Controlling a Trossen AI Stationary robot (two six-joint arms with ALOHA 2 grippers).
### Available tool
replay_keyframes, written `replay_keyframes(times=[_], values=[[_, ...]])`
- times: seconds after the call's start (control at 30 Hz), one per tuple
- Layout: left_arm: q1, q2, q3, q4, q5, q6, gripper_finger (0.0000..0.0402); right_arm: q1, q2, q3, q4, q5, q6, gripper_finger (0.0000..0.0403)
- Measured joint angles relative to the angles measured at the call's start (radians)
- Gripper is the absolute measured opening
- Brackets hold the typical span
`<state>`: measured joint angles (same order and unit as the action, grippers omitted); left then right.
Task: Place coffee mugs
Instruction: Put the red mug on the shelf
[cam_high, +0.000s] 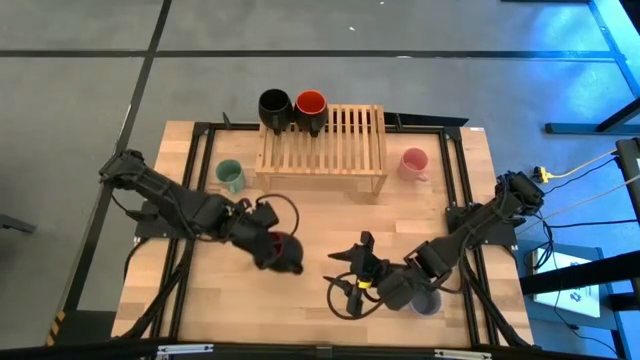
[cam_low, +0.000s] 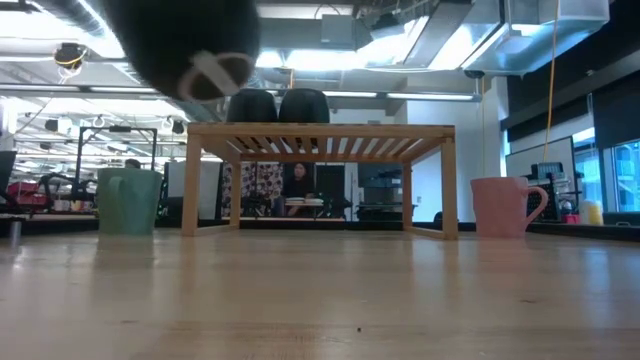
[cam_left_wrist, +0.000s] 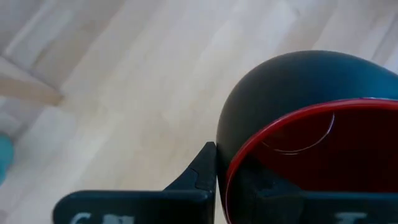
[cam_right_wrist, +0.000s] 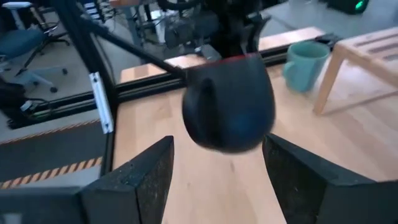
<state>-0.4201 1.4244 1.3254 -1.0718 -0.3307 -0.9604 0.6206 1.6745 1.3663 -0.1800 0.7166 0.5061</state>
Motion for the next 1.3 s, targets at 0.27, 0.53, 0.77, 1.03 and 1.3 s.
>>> replay_keyframes(times=[0.27, 0.53, 0.77, 1.03, 1.3], values=[[0.129, 0.004, 0.0, 0.079, 0.013, 0.077, 0.0012, -0.045, 0.076, 0.0, 0.014, 0.062, -0.106, 0.0232], [0.186, 0.017, 0.0, 0.077, 0.058, 0.105, 0.0012, -0.077, 0.111, 0.0, 0.046, 0.13, -0.149, 0.0232], [0.216, 0.062, 0.0, 0.086, 0.083, 0.133, 0.0012, -0.121, 0.15, -0.001, 0.076, 0.093, -0.193, 0.0232], [0.226, 0.071, 0.0, 0.107, 0.088, 0.125, 0.0012, -0.17, 0.175, 0.001, 0.11, 0.083, -0.202, 0.0201], [0.228, 0.071, -0.001, 0.1, 0.097, 0.116, 0.0012, -0.168, 0.189, 0.001, 0.108, 0.103, -0.202, 0.0124]])
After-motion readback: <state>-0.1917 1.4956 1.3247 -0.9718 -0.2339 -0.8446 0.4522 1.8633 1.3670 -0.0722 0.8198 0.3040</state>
